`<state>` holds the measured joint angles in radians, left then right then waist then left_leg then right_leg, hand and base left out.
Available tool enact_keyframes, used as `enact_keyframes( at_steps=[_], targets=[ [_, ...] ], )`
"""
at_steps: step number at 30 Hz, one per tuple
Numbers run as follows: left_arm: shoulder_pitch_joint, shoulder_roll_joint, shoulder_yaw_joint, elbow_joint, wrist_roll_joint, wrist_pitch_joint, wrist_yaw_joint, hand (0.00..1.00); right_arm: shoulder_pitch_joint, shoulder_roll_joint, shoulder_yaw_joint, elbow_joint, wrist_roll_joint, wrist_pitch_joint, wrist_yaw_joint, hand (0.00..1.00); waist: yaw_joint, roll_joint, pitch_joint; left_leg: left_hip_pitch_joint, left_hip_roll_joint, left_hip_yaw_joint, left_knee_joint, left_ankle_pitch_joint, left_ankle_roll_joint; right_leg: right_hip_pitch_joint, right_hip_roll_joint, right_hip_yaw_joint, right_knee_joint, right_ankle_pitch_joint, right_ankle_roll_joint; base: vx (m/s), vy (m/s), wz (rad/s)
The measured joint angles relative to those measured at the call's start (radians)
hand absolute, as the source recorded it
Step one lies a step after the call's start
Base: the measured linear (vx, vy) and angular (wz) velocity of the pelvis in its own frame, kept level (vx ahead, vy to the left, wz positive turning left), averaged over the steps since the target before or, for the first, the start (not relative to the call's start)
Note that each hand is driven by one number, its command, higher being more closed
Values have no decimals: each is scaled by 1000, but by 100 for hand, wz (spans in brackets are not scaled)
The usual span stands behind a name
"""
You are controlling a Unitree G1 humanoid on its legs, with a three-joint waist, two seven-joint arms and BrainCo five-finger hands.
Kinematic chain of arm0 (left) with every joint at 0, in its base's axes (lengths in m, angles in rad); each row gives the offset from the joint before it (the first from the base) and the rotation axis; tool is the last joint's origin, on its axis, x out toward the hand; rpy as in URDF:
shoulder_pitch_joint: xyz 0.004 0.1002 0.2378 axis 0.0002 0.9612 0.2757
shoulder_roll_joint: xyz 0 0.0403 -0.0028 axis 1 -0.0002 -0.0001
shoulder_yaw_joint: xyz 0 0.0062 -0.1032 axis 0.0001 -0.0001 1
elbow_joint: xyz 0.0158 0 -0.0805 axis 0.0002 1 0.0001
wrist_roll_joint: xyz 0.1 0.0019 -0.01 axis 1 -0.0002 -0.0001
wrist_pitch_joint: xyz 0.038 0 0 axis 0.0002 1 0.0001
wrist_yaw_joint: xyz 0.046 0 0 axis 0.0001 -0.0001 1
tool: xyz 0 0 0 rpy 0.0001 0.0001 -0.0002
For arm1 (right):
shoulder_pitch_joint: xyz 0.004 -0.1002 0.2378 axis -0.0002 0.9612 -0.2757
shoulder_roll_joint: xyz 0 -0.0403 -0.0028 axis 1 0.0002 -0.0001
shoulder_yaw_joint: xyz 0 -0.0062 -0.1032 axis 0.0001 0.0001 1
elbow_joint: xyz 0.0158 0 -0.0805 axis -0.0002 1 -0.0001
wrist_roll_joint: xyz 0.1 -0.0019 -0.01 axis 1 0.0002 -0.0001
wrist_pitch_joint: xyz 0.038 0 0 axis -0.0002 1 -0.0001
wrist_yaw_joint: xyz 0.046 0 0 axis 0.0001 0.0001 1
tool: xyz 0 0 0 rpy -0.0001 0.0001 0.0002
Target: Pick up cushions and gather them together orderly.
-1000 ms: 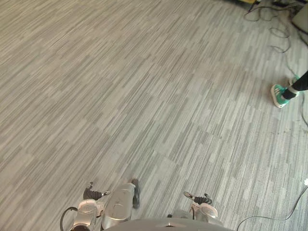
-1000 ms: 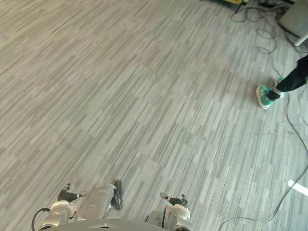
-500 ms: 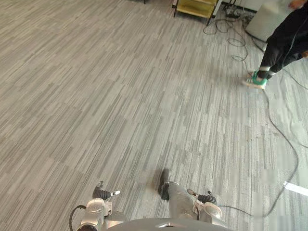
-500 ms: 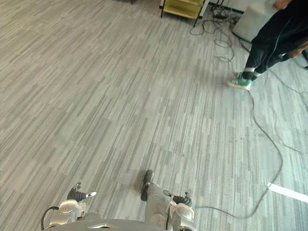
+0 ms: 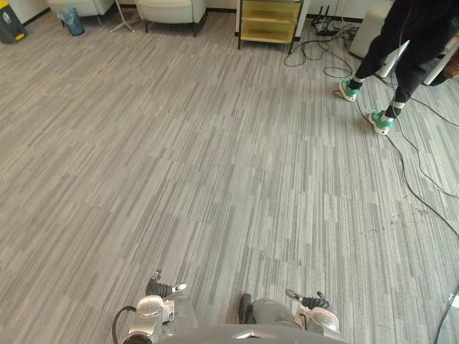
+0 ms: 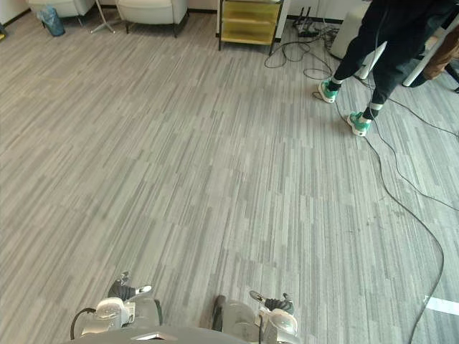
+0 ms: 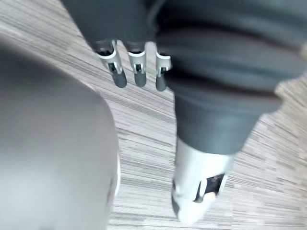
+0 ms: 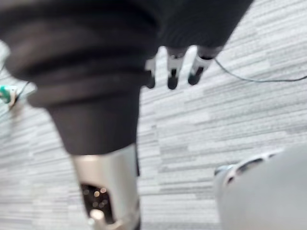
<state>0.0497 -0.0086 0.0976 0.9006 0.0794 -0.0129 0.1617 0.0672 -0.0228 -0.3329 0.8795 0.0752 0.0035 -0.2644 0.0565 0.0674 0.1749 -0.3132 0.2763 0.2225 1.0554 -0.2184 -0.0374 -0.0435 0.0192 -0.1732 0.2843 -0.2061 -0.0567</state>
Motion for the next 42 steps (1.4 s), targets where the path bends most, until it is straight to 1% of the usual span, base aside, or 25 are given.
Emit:
enact_keyframes(
  at_steps=[2, 4, 6, 7, 8, 10, 13, 14, 16, 17, 19, 21, 23, 26, 27, 29, 30, 31, 32, 34, 35, 37, 38, 39, 42],
  targets=[
    [0, -3, 6, -18, 0, -1, 0, 0, -6, 5, -1, 3, 4, 0, -1, 0, 8, -4, 2, -43, -32, 47, -196, -27, 1, 63, -15, 20, -51, 1, 19, 355, 131, -20],
    [-1, -6, 9, -24, 0, -3, 2, 0, -17, 9, -8, 9, 9, -1, -2, 0, 17, -8, 3, -49, -77, 53, -424, -10, -12, 89, -35, 42, -81, 2, 47, 373, 194, -39],
    [-2, -14, 20, -25, -1, -7, 7, 0, -29, 13, -15, 12, 10, -2, -2, 0, 30, -9, 6, -37, -118, 34, -690, 74, -16, 117, -60, 79, -104, -13, 83, 353, 226, -46],
    [-3, -13, 26, -25, -8, -7, 7, 0, -30, 18, -15, 15, 10, -1, -2, 0, 35, -15, 9, -27, -136, 21, -756, 165, -11, 136, -76, 94, -114, -30, 94, 405, 267, -43],
    [-6, -14, 32, -19, -12, -8, 8, 0, -32, 26, -13, 17, 10, -1, -3, 0, 43, -27, 4, 22, -177, 39, -798, 227, 28, 164, -104, 121, -138, -44, 99, 423, 252, -32],
    [-16, -4, 38, -16, -32, -12, 9, 0, -43, 46, -15, 40, 10, -1, -1, 0, 42, -49, 8, 6, -188, 51, -738, 157, 49, 176, -119, 144, -151, -12, 80, 519, 278, -19],
    [-18, 7, 57, -14, -38, -10, 8, 0, -41, 68, -21, 40, 6, 1, 1, 0, 56, -72, -2, 19, -195, 85, -599, 52, 108, 179, -156, 207, -65, -2, 95, 389, 246, -19],
    [-16, 3, 53, -8, -36, -9, 8, 0, -43, 69, -20, 39, 2, -1, 2, 0, 55, -77, -9, 44, -201, 97, -590, 14, 113, 141, -168, 226, 42, 2, 115, 427, 230, -46],
    [-13, 13, 49, -2, -36, -6, 7, 0, -43, 69, -15, 36, -4, -8, 3, 0, 56, -93, -10, 94, -215, 135, -599, -42, 115, 22, -181, 258, 326, 19, 194, 419, 193, -51],
    [-15, 35, 19, 16, -35, 1, 8, 0, -38, 61, 4, 27, -4, -8, 3, 0, 30, -107, -12, 151, -231, 150, -585, -86, 123, -120, -192, 277, 674, 86, 265, 342, 111, -23],
    [-14, 38, 9, 25, -33, 12, 7, 0, -35, 47, 15, 8, -4, -8, 5, 0, 17, -100, -4, 227, -233, 154, -588, -114, 130, -205, -191, 229, 882, 97, 251, 340, 75, -14],
    [-9, 36, 7, 33, -15, 15, 7, 0, -33, 41, 16, 0, -5, -8, 5, 0, 3, -91, -1, 304, -230, 151, -625, -121, 128, -277, -193, 146, 942, 59, 185, 300, 16, -2],
    [-5, 36, 8, 33, -6, 16, 7, 0, -33, 40, 15, -5, -5, -9, 5, 0, -5, -91, 2, 369, -220, 140, -671, -144, 99, -333, -196, 56, 860, 29, 158, 317, -42, 7],
    [-6, 34, 11, 34, 0, 16, 8, 0, -30, 32, 12, -7, -6, -8, 5, 0, -6, -89, 3, 441, -192, 134, -693, -177, 65, -379, -182, -43, 572, 2, 135, 310, -134, 1],
    [-5, 29, 10, 35, 4, 16, 7, 0, -31, 31, 10, -11, -2, -9, 6, 0, -9, -85, 4, 464, -184, 129, -712, -183, 55, -379, -161, -51, 405, 16, 129, 268, -158, 24],
    [0, 28, 5, 50, 20, 14, 6, 0, -23, 29, 10, -20, -3, -9, 5, 0, -30, -83, 4, 493, -183, 79, -744, -199, 18, -355, -132, 6, 70, 126, 129, 414, -251, 64],
    [-2, 20, 6, 61, 29, 14, 6, 0, -18, 17, 9, -20, -4, -7, 6, 0, -35, -72, 7, 527, -177, 44, -766, -207, 7, -330, -117, 18, 50, 255, 115, 456, -258, 65],
    [-3, 10, 9, 69, 35, 13, 7, 0, -21, 10, 11, -24, -5, -5, 6, 0, -32, -52, 7, 546, -170, 6, -778, -202, 8, -324, -100, 21, 77, 252, 87, 568, -300, 46],
    [-6, -11, 9, 73, 43, 12, 7, 0, -24, -4, 12, -35, -16, -5, 5, 0, -24, -19, 0, 537, -155, -49, -767, -178, 5, -344, -95, 3, 138, 193, 75, 481, -239, 29],
    [-7, -29, 13, 72, 44, 11, 7, 0, -27, -2, 11, -38, -26, -7, 5, 0, -22, -1, 1, 515, -143, -106, -692, -144, -5, -344, -97, -14, 207, 132, 60, 472, -250, 26],
    [-6, -27, 26, 72, 45, 11, 6, 0, -30, -2, 12, -40, -36, -7, 6, 0, -25, 7, -4, 477, -124, -144, -569, -114, -9, -317, -94, -35, 228, 84, 55, 462, -230, 36],
    [-2, -28, 54, 58, 44, 10, 3, 0, -11, -2, 18, -38, -43, -4, 14, 0, -22, 13, 1, 322, -50, -182, -170, 97, -32, -198, -62, -67, 202, 21, 37, 531, -219, 27],
    [4, -27, 57, 42, 44, 2, -4, 0, 3, -3, 18, -37, -43, -4, 16, 0, -5, 16, -1, 245, -2, -149, -1, 102, -27, -131, -39, -74, 167, 4, 25, 418, -128, -7],
    [4, -27, 57, 34, 44, 0, -7, 0, 7, -3, 18, -35, -43, -4, 17, 0, 1, 16, -1, 217, 13, -129, 48, 96, -19, -100, -34, -73, 146, -2, 18, 408, -75, -14],
    [5, -18, 36, 14, 44, -6, -16, 0, 5, -6, 15, -4, -39, 0, 17, 0, 0, 10, -3, 81, 8, -59, 59, 45, -6, 36, -33, -74, 11, 2, 30, 350, -4, 1]
  ],
)
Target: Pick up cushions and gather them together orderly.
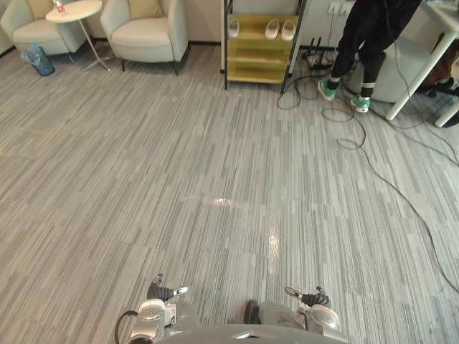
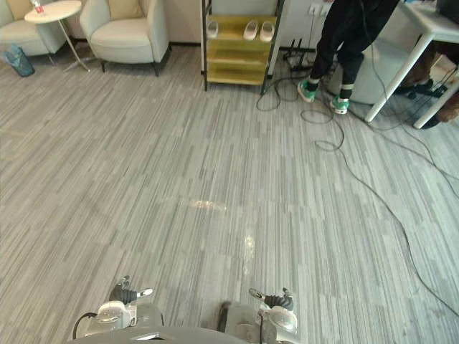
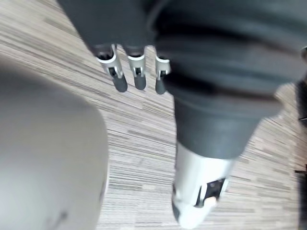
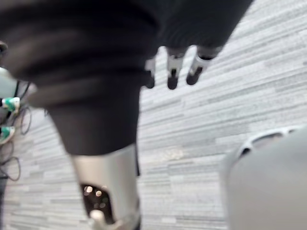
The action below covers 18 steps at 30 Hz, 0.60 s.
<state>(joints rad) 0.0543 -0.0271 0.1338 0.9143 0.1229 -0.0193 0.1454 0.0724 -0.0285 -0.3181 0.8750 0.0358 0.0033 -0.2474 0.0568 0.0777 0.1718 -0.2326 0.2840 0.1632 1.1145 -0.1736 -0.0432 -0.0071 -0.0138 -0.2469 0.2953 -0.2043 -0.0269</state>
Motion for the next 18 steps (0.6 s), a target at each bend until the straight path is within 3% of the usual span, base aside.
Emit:
enact_keyframes(
  at_steps=[2, 4, 5, 6, 7, 8, 10, 12, 14, 15, 17, 18],
  targets=[
    [-8, 1, -14, -2, 0, -2, 0, 0, -6, 0, -7, 16, 6, 1, -2, 0, 2, -2, 0, -62, -24, 21, -139, -52, -6, 62, -11, -13, -61, 21, 27, 463, 84, 15],
    [-22, 9, -36, -1, 1, -1, 1, 0, -8, 6, -16, 19, 11, 1, -4, 0, 7, -12, 7, -69, -105, 52, -515, -46, -13, 133, -53, -30, -110, 24, 46, 432, 171, 19],
    [-24, 10, -42, 0, 1, 0, 2, 0, -7, 8, -22, 19, 18, 0, -5, 0, 7, -12, 7, -65, -129, 48, -632, -13, -10, 148, -63, -35, -118, 21, 54, 424, 228, 15],
    [-22, 9, -50, 3, 0, 0, 2, 0, -3, 11, -31, 22, 18, 0, -6, 0, 13, -12, 6, -59, -166, 16, -775, 123, 6, 172, -75, -33, -126, 5, 80, 413, 224, 12],
    [-31, 20, -63, 6, 0, -1, 3, 0, -8, 16, -33, 53, 19, 2, -14, 0, 24, -38, -1, -21, -210, 20, -812, 169, 45, 194, -98, -8, -147, -1, 91, 562, 307, 22],
    [-32, 44, -74, 7, -6, -2, 2, 0, -15, 39, -28, 55, 20, 0, -16, 0, 24, -71, -10, -18, -237, 24, -828, 154, 60, 195, -116, 14, -160, 33, 78, 484, 252, 21],
    [-41, 57, -72, 10, -7, -1, 1, 0, -17, 53, -39, 54, 20, 0, -17, 0, 30, -85, -11, -31, -251, 18, -765, 106, 87, 201, -135, 37, -132, 56, 96, 416, 228, 26],
    [-42, 55, -70, 22, -7, 0, 2, 0, -15, 53, -50, 54, 19, 1, -17, 0, 31, -91, -13, 10, -273, 24, -743, 54, 107, 174, -163, 72, 6, 56, 98, 292, 187, 5],
    [-42, 52, -76, 43, -7, 7, 2, 0, -11, 51, -47, 43, 17, 0, -15, 0, 24, -88, -14, 81, -294, 33, -756, -11, 106, 34, -213, 136, 353, 102, 144, 286, 215, -20],
    [-41, 60, -84, 52, -5, 15, 2, 0, -4, 47, -46, 36, 15, -1, -14, 0, 11, -91, -16, 122, -309, 35, -761, -34, 107, -61, -238, 160, 569, 103, 143, 294, 158, 3],
    [-31, 66, -95, 55, -3, 21, 3, 0, 26, 42, -45, 5, 15, -1, -13, 0, -3, -96, -18, 218, -320, 29, -801, -49, 118, -189, -246, 107, 773, 66, 129, 341, 115, 19],
    [-31, 67, -95, 56, -3, 22, 3, 0, 29, 44, -45, 4, 16, -3, -13, 0, -5, -99, -20, 239, -320, 26, -816, -51, 117, -211, -241, 86, 774, 50, 128, 248, 39, 17]
  ],
)
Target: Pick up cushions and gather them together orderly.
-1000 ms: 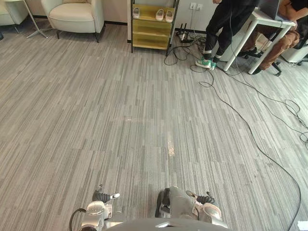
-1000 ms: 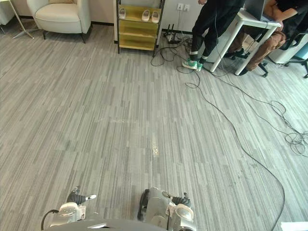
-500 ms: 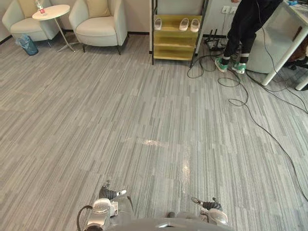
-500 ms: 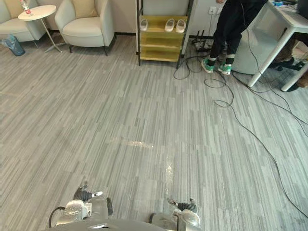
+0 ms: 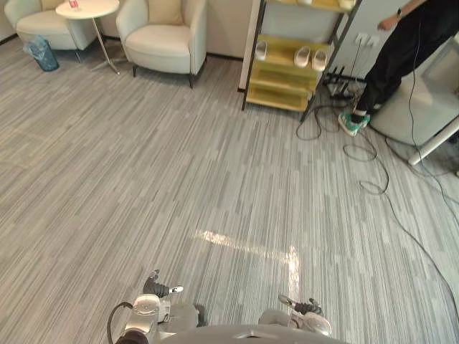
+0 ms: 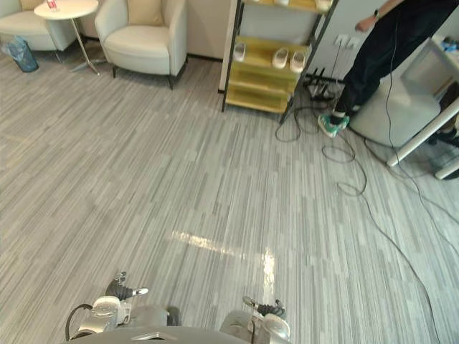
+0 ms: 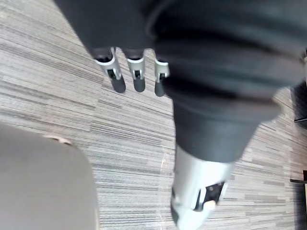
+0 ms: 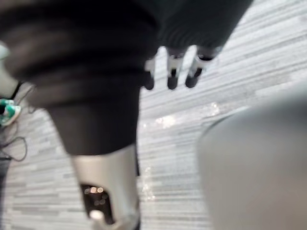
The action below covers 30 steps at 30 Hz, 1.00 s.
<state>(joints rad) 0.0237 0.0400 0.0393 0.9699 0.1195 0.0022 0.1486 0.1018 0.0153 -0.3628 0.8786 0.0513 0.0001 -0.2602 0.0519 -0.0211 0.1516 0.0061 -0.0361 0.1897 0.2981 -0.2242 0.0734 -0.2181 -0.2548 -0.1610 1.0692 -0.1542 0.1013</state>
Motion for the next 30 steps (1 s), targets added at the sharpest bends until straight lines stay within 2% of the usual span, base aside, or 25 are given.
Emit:
enact_keyframes(
  at_steps=[1, 3, 5, 7, 9, 10, 11, 12, 14, 16, 18, 20, 21, 23, 25, 26, 27, 28, 30],
  targets=[
    [3, 0, 0, 2, 0, 0, 0, 0, -1, 3, -3, 0, 0, -3, 1, 0, 0, -1, 0, 18, 0, -2, -12, 0, 0, -9, 2, -23, -14, -13, 0, 240, 1, 16],
    [9, -2, 4, 3, 0, 0, -1, 0, -2, 7, -20, 2, 1, -5, 3, 0, 1, -1, -1, 77, 0, -12, -43, 1, -1, -23, 14, -92, -139, -59, -10, 244, -32, 24],
    [11, -8, 23, 3, 1, 0, -1, 0, -5, 14, -38, 2, 1, -5, 13, 0, -5, -1, -3, 101, 3, -43, -48, -9, -18, -26, 26, -132, -321, -73, -30, 342, -115, 45],
    [16, -10, 38, 3, 2, 0, -1, 0, -11, 16, -42, 4, 1, -4, 19, 0, -6, -2, -3, 103, 16, -65, -37, -26, -45, -23, 50, -123, -486, -38, -53, 260, -140, 33],
    [15, -8, 52, 9, 1, -1, 0, 0, -10, 24, -44, 19, 1, -3, 22, 0, 1, -24, -15, 118, 20, -90, -34, -58, -83, 10, 64, -118, -630, 65, -63, 255, -223, 15],
    [17, -22, 57, 18, 2, -2, -1, 0, -12, 10, -44, 29, 0, -4, 26, 0, 2, 12, -23, 119, 52, -95, -38, -62, -90, 22, 93, -128, -644, 69, -69, 234, -238, 9],
    [20, -30, 57, 24, 2, -2, -1, 0, -12, 3, -44, 33, 0, -5, 29, 0, 0, 24, -29, 120, 63, -101, -42, -65, -95, 31, 108, -131, -661, 69, -69, 240, -236, -1],
    [21, -50, 56, 35, 2, -2, -2, 0, -14, -20, -47, 51, -1, -3, 32, 0, 3, 53, -44, 122, 93, -111, -58, -70, -106, 57, 150, -140, -722, 67, -69, 156, -125, 2],
    [19, -55, 48, 46, 2, -2, -3, 0, -15, -25, -51, 59, 0, -2, 31, 0, 0, 68, -51, 119, 106, -120, -63, -65, -113, 78, 169, -153, -766, 65, -70, 148, -141, 8],
    [18, -49, 19, 59, 2, -3, -4, 0, -26, -35, -48, 88, 0, -4, 32, 0, 3, 70, -53, 114, 127, -141, -50, -58, -124, 115, 202, -162, -828, 74, -71, 78, -116, 16],
    [10, -30, -10, 58, 3, -4, -9, 0, -33, -43, -41, 119, 1, -5, 32, 0, 7, 68, -54, 67, 132, -140, 36, -52, -136, 135, 209, -168, -875, 77, -72, -6, -56, 11],
    [3, -17, -25, 49, 1, -4, -11, 0, -37, -44, -35, 124, 2, -6, 32, 0, 8, 58, -44, -24, 135, -137, 194, -40, -158, 145, 208, -163, -905, 84, -74, -21, -36, 10],
    [0, -17, -25, 30, 0, -6, -12, 0, -37, -47, -33, 122, 2, -5, 32, 0, 19, 52, -31, -88, 144, -130, 329, -18, -182, 157, 207, -150, -916, 88, -77, -3, -3, -5],
    [-1, -22, -33, 26, 0, -17, -11, 0, -36, -61, -30, 128, 1, -4, 32, 0, 34, 69, -21, -107, 155, -111, 387, -65, -156, 187, 208, -127, -921, 88, -77, 47, 63, -22],
    [0, -22, -42, 24, 0, -18, -10, 0, -35, -68, -28, 130, 2, -3, 31, 0, 35, 77, -20, -115, 151, -112, 301, -101, -155, 199, 202, -99, -926, 92, -65, 62, 128, -35],
    [2, -22, -44, 25, 1, -18, -10, 0, -34, -69, -29, 129, 2, -3, 31, 0, 34, 89, -23, -111, 149, -140, 154, -76, -164, 200, 204, -93, -925, 95, -48, 61, 202, -38],
    [1, -22, -43, 27, -9, -18, -12, 0, -37, -77, -29, 128, 2, -5, 30, 0, 35, 105, -23, -97, 141, -139, 106, -29, -134, 202, 204, -77, -926, 102, -32, 108, 237, -24],
    [2, -9, -44, 35, -8, -16, -10, 0, -32, -66, -26, 127, 3, -2, 30, 0, 33, 82, -33, -73, 104, -129, 32, 5, -119, 211, 186, -59, -964, 129, -24, 164, 215, 1],
    [0, -6, -41, 35, -12, -16, -9, 0, -24, -67, -28, 130, 2, 2, 30, 0, 34, 70, -34, -56, 74, -130, 8, 22, -100, 231, 168, -58, -1013, 155, -19, 153, 146, 19]
  ],
)
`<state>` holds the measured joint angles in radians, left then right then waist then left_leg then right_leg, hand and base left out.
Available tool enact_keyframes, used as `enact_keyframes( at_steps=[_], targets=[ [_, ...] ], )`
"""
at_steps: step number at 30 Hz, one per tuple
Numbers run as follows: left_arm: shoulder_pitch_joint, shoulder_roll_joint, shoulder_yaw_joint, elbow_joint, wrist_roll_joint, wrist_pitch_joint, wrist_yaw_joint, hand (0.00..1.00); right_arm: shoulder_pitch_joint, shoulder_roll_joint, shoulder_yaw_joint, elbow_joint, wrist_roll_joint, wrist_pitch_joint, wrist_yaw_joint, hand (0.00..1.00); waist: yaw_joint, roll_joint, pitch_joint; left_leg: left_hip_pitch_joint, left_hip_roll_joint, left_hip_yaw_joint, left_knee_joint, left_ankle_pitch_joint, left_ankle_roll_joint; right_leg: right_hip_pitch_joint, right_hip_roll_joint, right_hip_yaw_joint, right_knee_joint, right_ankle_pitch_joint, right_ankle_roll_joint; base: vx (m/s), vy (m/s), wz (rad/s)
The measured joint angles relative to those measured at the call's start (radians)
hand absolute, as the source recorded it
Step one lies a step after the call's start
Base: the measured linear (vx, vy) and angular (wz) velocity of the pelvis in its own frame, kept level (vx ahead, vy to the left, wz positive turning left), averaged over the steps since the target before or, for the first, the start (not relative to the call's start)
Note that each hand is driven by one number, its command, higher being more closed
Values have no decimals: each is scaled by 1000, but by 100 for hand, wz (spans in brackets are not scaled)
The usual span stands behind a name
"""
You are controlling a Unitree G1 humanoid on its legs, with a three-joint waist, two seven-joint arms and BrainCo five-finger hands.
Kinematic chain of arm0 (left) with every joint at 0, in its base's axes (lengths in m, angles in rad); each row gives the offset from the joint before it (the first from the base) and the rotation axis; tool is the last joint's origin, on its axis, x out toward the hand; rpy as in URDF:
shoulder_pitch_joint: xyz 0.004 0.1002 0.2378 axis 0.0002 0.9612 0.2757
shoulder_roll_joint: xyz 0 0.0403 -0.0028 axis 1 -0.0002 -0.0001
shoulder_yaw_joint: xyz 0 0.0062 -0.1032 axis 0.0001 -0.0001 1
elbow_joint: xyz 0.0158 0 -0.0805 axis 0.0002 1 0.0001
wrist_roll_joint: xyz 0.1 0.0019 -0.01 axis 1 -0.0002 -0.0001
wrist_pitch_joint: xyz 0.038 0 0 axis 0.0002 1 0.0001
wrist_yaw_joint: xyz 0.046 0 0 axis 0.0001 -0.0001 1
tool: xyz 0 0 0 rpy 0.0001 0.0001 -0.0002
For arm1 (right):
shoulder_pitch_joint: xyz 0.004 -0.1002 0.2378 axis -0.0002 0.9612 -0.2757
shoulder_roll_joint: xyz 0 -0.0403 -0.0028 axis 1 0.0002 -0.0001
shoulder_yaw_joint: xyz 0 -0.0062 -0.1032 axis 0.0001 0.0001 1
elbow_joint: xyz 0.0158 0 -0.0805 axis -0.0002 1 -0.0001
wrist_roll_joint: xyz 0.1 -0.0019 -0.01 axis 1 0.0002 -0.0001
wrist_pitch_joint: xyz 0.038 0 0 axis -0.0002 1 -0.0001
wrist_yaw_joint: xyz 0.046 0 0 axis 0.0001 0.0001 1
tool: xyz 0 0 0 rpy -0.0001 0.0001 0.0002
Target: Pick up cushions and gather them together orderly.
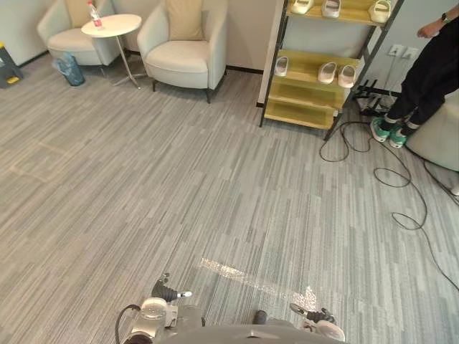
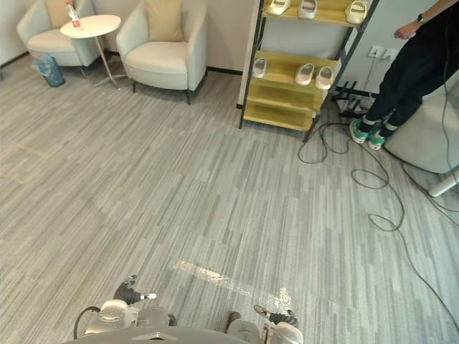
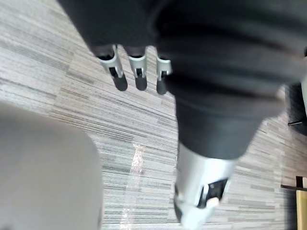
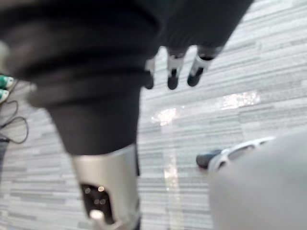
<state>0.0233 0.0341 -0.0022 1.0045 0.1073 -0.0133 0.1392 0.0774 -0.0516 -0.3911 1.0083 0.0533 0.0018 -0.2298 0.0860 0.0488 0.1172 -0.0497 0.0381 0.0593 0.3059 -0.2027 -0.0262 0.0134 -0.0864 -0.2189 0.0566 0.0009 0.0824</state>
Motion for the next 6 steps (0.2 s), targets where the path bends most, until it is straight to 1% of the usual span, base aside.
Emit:
enact_keyframes(
  at_steps=[3, 6],
  targets=[
    [0, 2, 2, 8, -7, 0, 0, 0, -2, 1, -5, -1, 0, 1, 0, 0, 0, 6, -1, 41, -36, -7, -42, 9, 14, 43, -22, 5, -40, 6, -3, 118, 121, 12],
    [1, 4, 1, 20, -6, 2, 0, 0, -2, 3, -5, 0, -1, 2, 1, 0, 0, 18, -10, 64, -50, -17, -70, 12, 20, 59, -28, 1, -57, 6, -3, 73, 36, 5]
  ],
)
